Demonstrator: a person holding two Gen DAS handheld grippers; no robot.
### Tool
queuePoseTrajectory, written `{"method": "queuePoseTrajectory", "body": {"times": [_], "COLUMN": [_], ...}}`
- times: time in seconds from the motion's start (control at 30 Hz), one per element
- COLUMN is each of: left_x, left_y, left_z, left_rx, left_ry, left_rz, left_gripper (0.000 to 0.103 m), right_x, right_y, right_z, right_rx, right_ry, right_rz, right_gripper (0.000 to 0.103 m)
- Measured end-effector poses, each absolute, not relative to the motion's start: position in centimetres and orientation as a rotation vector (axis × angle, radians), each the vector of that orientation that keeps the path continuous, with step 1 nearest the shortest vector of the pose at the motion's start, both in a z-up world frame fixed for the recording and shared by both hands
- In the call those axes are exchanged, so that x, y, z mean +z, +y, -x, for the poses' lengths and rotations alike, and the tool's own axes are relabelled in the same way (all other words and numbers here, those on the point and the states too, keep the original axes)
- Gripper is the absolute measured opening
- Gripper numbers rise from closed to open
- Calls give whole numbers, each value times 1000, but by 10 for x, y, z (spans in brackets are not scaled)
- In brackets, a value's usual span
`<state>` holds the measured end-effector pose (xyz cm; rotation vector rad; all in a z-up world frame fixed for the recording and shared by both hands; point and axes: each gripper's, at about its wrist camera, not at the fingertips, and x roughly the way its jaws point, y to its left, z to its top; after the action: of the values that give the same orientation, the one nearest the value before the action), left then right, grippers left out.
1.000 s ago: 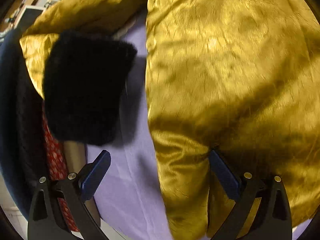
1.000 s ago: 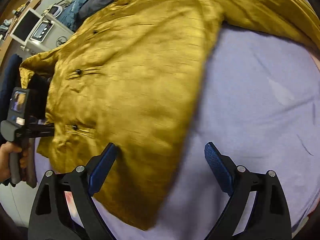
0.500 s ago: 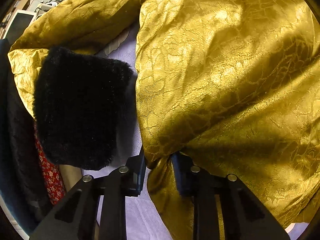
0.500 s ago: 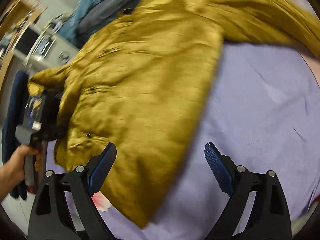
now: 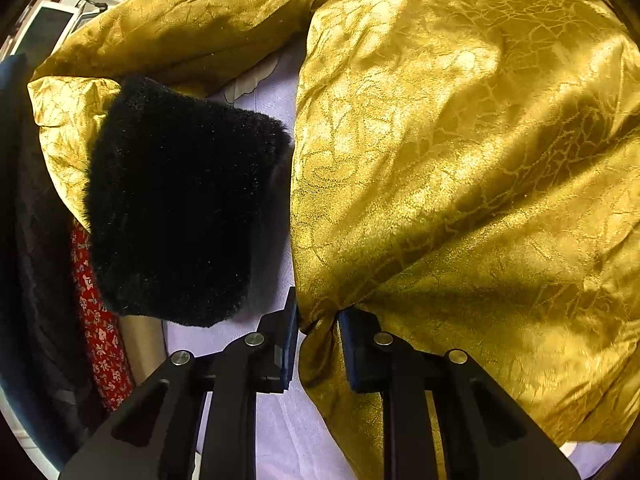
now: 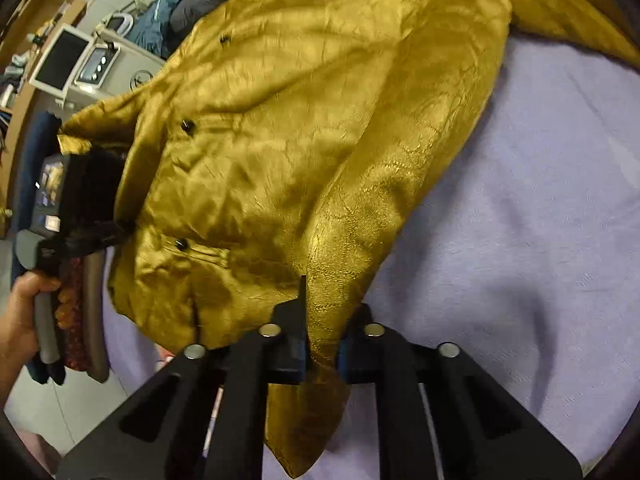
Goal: Fold large clothes
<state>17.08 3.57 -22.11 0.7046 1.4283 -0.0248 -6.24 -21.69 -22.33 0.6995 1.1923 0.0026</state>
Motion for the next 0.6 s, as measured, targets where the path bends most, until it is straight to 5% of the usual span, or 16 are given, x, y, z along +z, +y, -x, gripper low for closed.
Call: {"method": "queuePoseTrajectory", "body": {"times": [0.17, 0.23, 0.33, 0.47, 0.57, 0.6], "left_x": [-191, -177, -156, -167, -186, -192], "left_y": [5, -12, -37, -42, -30, -23], "left_z": [-141, -121, -85, -47, -44, -47], "left_rx": [-151, -207, -312, -361, -287, -252], "left_ry": [1423, 1430, 1442, 1546, 1531, 1522], "left_rz": [-724, -745, -756, -708, -731, -748], "left_gripper": [17, 6, 4, 4, 5, 5], "right_x": [-151, -123, -82, -78, -110, -119], "right_y": [-274, -296, -329, -338, -342, -342], "right_z": [104, 118, 142, 148, 147, 144], "right_rx": [-51, -98, -170, -222, -311, -306], "right_ry": [1087, 1070, 1064, 1158, 1201, 1226], "right_rz": [-712, -712, -698, -664, -686, -709], "right_gripper": [5, 5, 5, 5, 18, 43]}}
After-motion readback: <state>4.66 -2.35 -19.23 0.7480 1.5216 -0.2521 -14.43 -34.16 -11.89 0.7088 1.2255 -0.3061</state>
